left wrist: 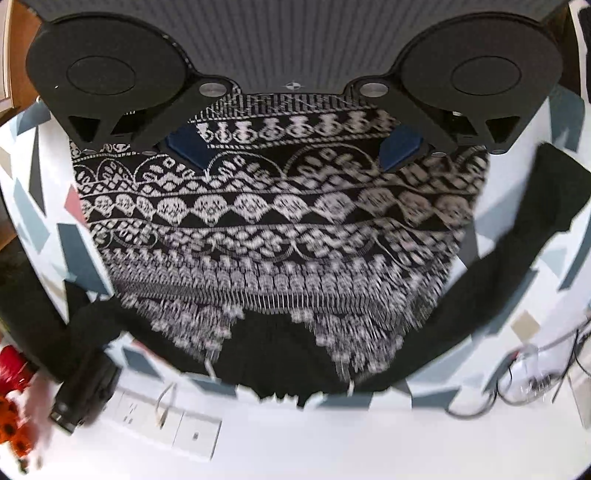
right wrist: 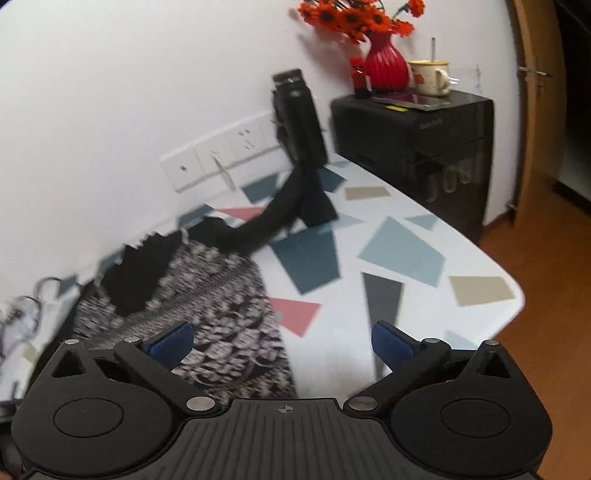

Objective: Fold clothes

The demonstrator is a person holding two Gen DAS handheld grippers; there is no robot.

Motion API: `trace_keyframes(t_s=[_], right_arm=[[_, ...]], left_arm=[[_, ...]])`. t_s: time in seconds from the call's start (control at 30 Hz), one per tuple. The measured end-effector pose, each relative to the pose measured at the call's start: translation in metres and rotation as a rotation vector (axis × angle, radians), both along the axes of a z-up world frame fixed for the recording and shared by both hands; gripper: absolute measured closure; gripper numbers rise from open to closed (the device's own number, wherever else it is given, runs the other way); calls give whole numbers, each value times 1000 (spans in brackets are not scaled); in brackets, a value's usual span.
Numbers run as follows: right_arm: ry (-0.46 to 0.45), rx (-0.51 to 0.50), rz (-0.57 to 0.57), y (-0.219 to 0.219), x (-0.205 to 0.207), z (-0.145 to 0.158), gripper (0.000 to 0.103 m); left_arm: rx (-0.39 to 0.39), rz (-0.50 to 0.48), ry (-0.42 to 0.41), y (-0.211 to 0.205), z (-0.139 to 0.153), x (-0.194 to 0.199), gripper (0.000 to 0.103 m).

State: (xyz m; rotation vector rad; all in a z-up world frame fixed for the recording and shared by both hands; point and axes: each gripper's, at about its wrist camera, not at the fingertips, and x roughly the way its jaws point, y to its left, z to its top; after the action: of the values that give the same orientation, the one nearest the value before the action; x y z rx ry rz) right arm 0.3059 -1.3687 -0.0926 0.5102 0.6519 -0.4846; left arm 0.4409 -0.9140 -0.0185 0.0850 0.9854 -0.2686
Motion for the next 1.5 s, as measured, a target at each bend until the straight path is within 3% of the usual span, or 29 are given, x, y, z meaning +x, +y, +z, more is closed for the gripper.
trace_keyframes(t_s=[0.27,0.47,0.63,0.77,1.07,1.5], right_arm=[[114,50,-207,10,-30,-17,1],[92,52,-378,9,-46,-13,1],[106,61,-375,19,-33,-15,1],[102,42,-375,28,-22,-9,1],[95,70,-379,41,-1,-9,1],[103,61,-267,88,53,-8,1]], left_arm=[[105,26,82,-30,-24,12,2],[111,-74,131,-44,-31,20,2],[140,-174,84,-61,-23,28,2],[162,-212,91,-64,-24,35,2],[175,-167,121,-38,-30,57,2],[207,-95,129,23,-34,86,2]])
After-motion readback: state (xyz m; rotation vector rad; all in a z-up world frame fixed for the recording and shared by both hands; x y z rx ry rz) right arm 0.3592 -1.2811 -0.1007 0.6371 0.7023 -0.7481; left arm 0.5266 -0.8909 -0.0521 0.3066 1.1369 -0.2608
